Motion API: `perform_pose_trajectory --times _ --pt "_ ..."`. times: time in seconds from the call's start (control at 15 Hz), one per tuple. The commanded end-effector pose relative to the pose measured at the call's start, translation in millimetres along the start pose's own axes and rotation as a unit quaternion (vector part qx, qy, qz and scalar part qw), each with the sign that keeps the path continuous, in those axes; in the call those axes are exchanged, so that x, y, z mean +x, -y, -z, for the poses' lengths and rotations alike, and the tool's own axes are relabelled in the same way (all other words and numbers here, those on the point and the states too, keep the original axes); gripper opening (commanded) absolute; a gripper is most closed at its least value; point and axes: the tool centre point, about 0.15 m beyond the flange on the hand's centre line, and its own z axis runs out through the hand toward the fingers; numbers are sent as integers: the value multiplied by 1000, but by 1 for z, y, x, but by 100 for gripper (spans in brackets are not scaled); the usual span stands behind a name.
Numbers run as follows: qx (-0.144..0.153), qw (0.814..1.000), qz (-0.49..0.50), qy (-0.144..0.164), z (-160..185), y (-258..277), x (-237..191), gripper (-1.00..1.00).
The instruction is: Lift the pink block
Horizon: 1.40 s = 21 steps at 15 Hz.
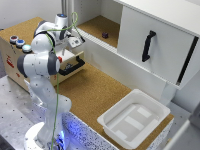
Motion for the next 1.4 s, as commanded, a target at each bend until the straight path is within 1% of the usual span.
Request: perform_pose_trajectory --times 0.0,0.13,0.33,0.4,0.47,0.73,1.07,1.33 --pt "-18 1000 17 -8 -19 -15 7 100" --pt "-23 1000 16 -12 -18 -17 7 100" --pt "-29 999 20 3 -25 -15 3 100" --pt "-30 999 21 2 -28 -10 2 100" --pt "-31 999 22 4 -30 -7 1 -100" --pt "-32 999 18 8 -32 -2 -5 -100" --pt "-37 999 10 8 -25 6 -6 -100" --pt "-47 999 8 -3 -10 10 1 -100"
